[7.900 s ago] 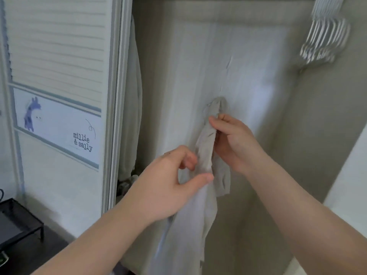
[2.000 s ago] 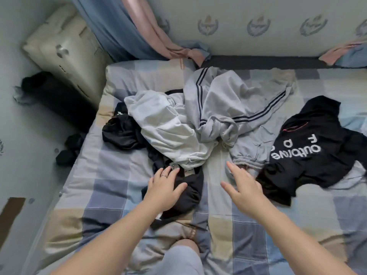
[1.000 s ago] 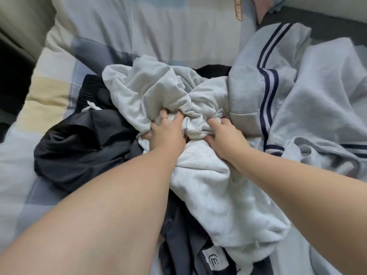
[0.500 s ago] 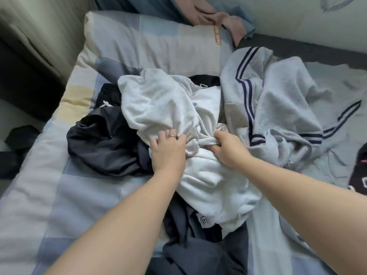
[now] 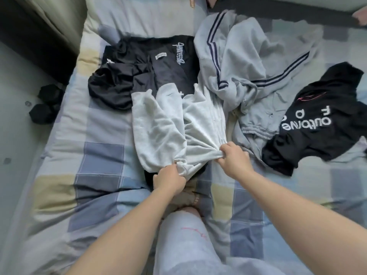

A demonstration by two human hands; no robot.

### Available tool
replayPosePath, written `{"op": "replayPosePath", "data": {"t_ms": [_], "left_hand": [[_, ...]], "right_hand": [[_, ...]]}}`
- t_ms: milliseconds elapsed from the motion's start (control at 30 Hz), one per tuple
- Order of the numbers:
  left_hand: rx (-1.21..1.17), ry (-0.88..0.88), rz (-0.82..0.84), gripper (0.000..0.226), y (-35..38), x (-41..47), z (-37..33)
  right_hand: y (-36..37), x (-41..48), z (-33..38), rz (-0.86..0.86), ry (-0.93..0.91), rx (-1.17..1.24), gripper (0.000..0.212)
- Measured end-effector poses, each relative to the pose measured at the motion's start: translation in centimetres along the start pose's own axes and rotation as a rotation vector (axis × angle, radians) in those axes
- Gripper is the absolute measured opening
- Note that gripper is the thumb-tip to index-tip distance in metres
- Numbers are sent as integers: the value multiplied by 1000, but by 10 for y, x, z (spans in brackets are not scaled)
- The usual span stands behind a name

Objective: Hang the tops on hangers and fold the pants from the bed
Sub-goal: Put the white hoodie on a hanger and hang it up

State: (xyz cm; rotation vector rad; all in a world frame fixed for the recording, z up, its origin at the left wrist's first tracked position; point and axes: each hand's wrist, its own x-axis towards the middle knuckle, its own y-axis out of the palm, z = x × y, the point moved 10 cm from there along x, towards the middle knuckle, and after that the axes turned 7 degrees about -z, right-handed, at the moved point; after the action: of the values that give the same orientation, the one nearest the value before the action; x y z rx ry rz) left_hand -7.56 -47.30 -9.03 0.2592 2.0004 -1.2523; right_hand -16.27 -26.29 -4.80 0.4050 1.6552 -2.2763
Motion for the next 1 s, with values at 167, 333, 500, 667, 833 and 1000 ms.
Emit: {"op": "replayPosePath", "data": {"t_ms": [167,333,500,667,833,1000], "left_hand": [[-162,-170,125,44,69,-73,42],[-172,-205,152,23,82,-86,64],[-88,-80,-62,23,24,-37,36],[-48,161,-228,49,-34,39,-19],[201,329,-216,67,-44,118,-69],[363,377,-97,71,-25,172,-74]], "right_hand": [[19,-83,-38,117,59,-2,11],[58,-136,-77,440,160,-76,15],[58,-109,-73,568,256,27,41],[47,-34,-40,412,289,135,51],[50,41,-10,159,132,-55,56],[87,82,-18,271,112,-206,85]]}}
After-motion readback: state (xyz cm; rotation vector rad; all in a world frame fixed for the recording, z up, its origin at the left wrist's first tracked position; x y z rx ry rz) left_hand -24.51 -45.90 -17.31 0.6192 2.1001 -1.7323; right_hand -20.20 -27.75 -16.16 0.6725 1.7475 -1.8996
